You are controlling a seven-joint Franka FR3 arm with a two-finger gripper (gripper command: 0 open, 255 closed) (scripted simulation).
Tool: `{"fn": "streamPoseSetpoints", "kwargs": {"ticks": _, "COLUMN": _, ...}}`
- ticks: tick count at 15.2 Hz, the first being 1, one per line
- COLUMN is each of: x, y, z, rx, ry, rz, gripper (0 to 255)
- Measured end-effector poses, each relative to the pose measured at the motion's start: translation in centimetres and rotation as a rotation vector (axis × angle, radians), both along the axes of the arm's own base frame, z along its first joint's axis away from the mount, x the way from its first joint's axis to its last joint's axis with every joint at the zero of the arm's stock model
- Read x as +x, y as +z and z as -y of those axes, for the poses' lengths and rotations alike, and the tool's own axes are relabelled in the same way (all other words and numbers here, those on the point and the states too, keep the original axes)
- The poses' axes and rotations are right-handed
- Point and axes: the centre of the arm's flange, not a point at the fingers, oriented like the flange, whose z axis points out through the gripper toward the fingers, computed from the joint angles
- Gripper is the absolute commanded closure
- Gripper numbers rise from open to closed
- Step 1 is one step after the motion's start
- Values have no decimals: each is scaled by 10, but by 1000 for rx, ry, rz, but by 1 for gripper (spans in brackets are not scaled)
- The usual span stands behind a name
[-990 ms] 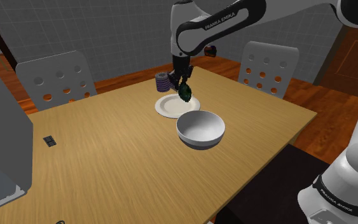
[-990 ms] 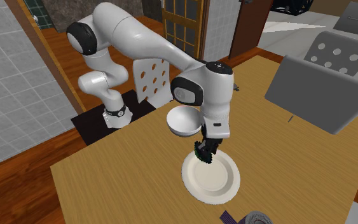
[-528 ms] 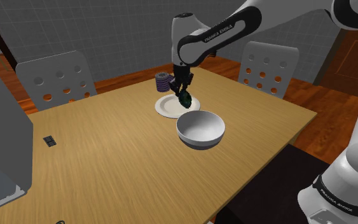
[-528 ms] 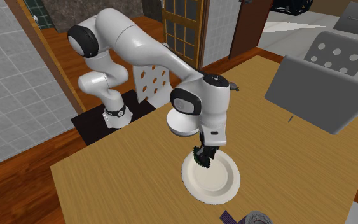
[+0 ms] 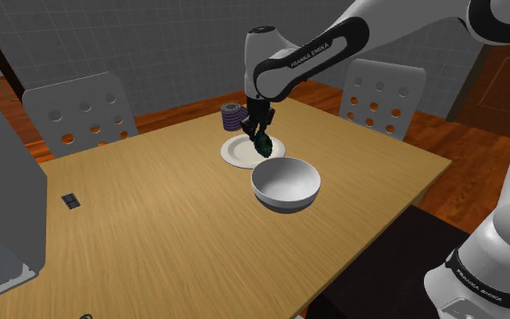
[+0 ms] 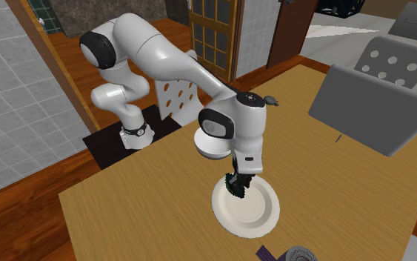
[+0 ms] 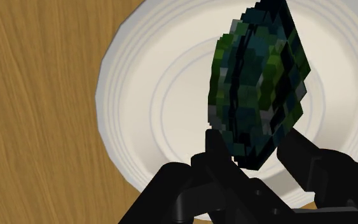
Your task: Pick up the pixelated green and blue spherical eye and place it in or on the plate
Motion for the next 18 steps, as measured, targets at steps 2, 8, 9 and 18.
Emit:
{"fn": "streamPoseSetpoints", "kwargs": {"ticks": 2, "x": 0, "y": 0, "z": 0, "rx": 0, "ry": -1, "rz": 0, "gripper": 0}}
{"fn": "streamPoseSetpoints", "kwargs": {"ticks": 8, "x": -1, "y": -4, "z": 0, "rx": -1, "ry": 0, "rz": -7, "gripper": 0}}
{"fn": "streamPoseSetpoints", "kwargs": {"ticks": 9, "x": -2, "y": 4, "z": -1, "rx": 0, "ry": 0, "rz": -7, "gripper": 0}}
{"fn": "streamPoseSetpoints", "kwargs": {"ticks": 18, "x": -8, "y": 46, "z": -4, "rx": -1, "ry": 0, "rz": -7, "gripper": 0}}
